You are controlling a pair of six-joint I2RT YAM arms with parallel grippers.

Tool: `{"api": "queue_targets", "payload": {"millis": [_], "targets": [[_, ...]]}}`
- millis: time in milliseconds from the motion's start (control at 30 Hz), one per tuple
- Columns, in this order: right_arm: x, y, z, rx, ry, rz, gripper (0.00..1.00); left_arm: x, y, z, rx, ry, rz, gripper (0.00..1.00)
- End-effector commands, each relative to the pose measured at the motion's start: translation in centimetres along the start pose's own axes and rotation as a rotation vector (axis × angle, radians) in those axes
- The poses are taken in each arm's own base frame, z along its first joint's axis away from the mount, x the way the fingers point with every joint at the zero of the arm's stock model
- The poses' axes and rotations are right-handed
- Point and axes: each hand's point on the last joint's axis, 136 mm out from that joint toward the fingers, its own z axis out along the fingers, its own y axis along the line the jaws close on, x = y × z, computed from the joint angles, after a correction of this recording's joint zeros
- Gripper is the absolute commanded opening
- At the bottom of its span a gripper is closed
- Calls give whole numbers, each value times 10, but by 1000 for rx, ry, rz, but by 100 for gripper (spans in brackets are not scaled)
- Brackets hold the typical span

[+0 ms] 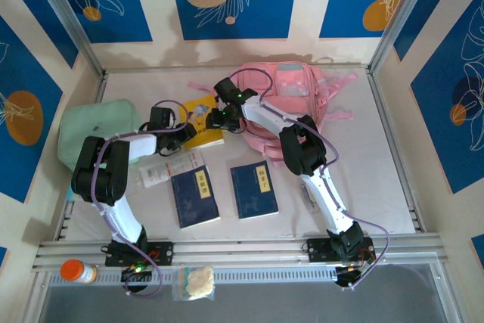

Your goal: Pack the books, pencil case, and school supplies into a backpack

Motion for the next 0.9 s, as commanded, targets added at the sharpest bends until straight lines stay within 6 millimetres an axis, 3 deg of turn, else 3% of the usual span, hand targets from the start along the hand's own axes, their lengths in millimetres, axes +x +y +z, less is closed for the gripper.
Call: {"api": "queue_targets", "payload": {"millis": [0, 367, 867], "targets": [[1, 37, -18, -109, 12, -43, 50, 12, 7, 2, 2, 42, 16, 55], [-7, 47, -51, -173, -3, -10, 47, 12, 14, 1, -41, 43, 35, 55], [-2, 44, -51, -170, 16, -21, 28, 12, 16, -1, -48, 38, 29, 55]]}}
